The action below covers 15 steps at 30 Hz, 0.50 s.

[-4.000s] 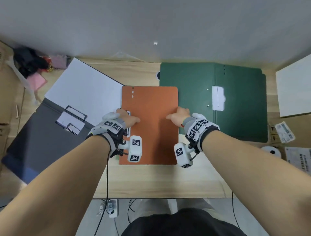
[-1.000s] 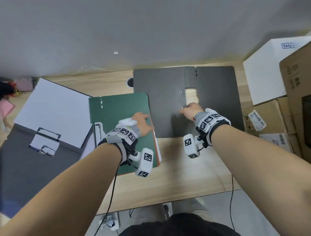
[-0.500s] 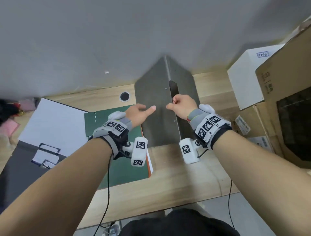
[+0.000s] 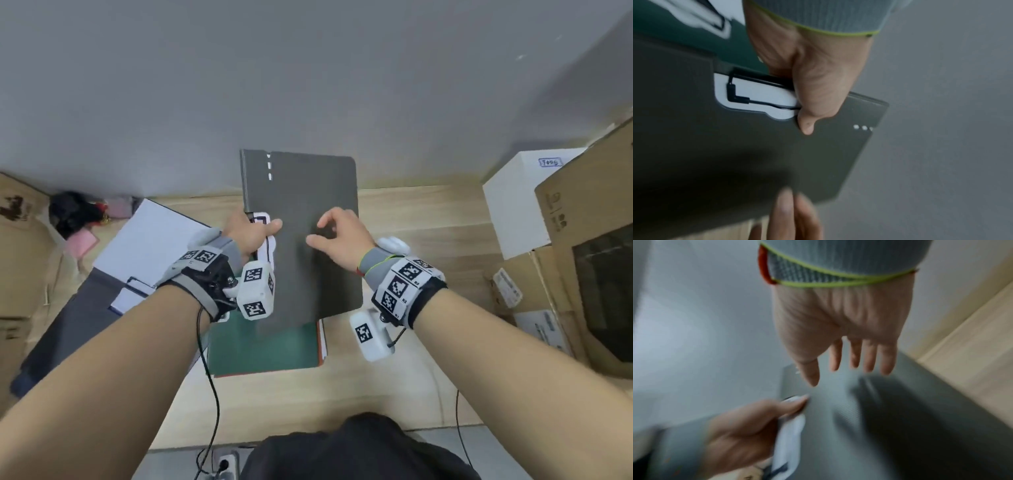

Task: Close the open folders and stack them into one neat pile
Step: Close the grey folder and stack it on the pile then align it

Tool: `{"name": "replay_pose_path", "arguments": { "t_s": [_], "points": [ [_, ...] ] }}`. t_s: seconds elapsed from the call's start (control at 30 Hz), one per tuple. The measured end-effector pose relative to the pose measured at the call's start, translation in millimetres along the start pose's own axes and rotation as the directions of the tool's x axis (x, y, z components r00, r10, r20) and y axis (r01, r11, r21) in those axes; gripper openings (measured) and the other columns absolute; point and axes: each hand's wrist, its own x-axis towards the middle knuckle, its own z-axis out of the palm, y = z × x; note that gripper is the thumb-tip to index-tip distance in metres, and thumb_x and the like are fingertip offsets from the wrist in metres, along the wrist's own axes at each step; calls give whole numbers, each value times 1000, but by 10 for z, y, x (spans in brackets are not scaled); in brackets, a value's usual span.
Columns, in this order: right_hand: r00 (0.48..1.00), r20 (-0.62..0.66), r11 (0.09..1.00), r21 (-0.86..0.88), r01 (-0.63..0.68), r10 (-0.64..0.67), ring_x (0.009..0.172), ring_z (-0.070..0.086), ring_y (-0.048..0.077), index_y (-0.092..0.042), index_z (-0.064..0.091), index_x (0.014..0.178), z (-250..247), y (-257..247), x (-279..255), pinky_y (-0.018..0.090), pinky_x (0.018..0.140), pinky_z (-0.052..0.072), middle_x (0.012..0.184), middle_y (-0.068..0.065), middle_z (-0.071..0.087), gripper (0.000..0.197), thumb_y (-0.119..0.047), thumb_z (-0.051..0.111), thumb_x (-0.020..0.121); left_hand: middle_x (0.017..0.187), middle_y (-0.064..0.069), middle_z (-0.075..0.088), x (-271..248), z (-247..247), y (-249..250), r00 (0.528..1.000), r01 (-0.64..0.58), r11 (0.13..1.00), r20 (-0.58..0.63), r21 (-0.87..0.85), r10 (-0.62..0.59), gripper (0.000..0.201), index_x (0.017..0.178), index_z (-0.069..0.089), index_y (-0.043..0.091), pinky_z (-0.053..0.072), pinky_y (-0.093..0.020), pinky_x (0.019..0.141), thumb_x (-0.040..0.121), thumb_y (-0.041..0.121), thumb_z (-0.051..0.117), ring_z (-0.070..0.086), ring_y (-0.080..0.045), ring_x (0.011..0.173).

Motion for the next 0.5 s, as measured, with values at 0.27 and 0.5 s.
{"name": "replay_pose_path", "arguments": {
  "t_s": [0.27, 0.5],
  "points": [
    [805, 339, 797, 204, -568, 487, 125, 54, 25, -19, 36, 145, 574, 513, 157, 41, 101, 48, 140, 2, 53, 92, -51, 78, 70, 110, -30, 68, -17, -452, -1059, 992, 113, 984, 41, 136, -120, 54, 125, 52, -18, 49, -32, 76, 95, 23, 68, 67, -47, 101],
    [772, 358, 790, 134, -599, 525, 126, 51, 25, -15, 49, 134, 1264, 589, 198, 44, 100, 48, 136, 2, 53, 65, -39, 75, 79, 132, -11, 57, 209, -352, -1627, 949, 314, 843, -181, 436, -260, 101, 138, 42, 13, 50, -50, 98, 63, 79, 62, 60, -36, 114]
  ]
}}
